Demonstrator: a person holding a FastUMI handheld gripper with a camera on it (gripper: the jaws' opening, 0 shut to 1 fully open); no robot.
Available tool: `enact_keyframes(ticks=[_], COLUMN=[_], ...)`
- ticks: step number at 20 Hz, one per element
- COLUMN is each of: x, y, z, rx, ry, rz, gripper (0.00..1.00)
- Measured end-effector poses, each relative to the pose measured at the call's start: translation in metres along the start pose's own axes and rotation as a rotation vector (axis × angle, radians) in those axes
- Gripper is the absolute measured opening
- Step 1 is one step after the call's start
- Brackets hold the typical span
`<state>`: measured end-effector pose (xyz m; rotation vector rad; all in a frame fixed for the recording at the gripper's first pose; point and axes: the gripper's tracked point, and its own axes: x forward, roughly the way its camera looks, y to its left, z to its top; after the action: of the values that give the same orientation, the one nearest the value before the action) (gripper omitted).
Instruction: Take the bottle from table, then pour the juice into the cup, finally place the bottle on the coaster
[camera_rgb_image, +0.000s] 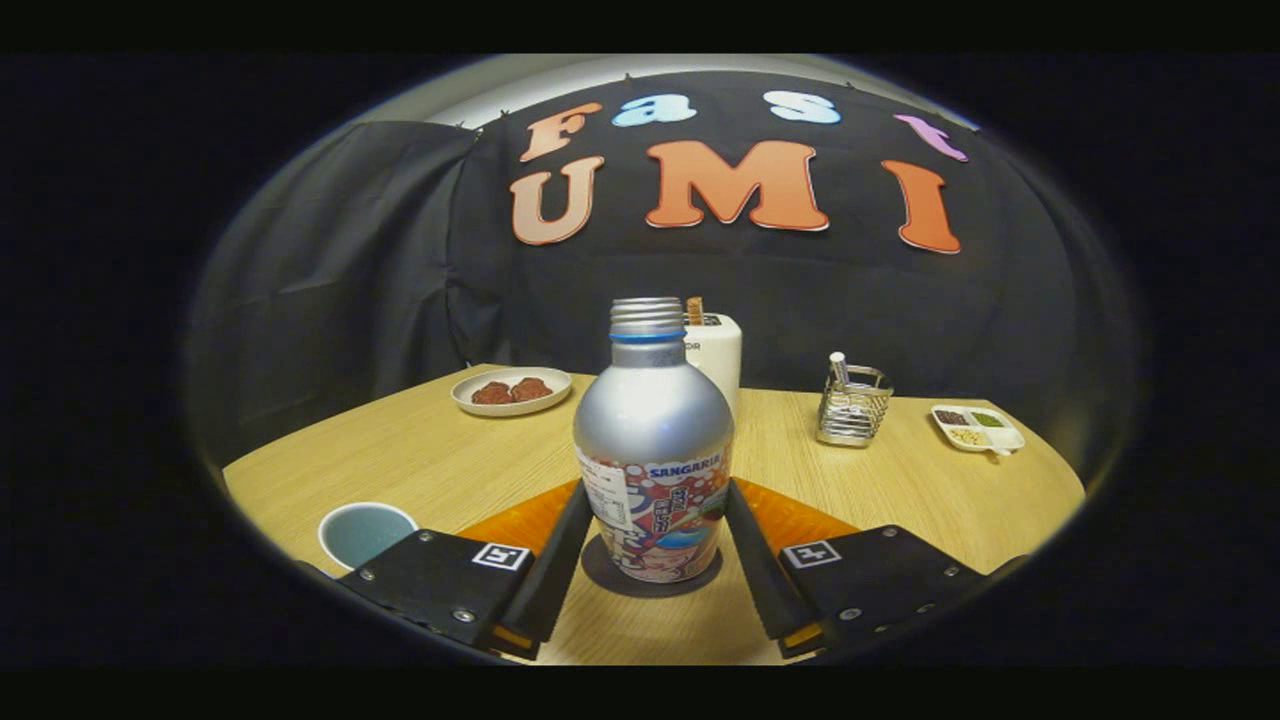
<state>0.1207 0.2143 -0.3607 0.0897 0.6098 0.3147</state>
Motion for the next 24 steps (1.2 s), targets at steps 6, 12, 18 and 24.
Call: enact_keyframes(ticks=[6,12,18,24], x=[0.002,0.0,-0.021,-0.07], y=[0.001,-0.001,0.001,-0.013], z=[-0.006,-0.009,0.014,0.061], rx=[-0.015,-0.003,-0.007,-0.048], ry=[-0.005,-0.008,-0.069,-0.19], rz=[0.009,0.02,0.024,-0.006], gripper=[0.77,0.79,0.94,0.96])
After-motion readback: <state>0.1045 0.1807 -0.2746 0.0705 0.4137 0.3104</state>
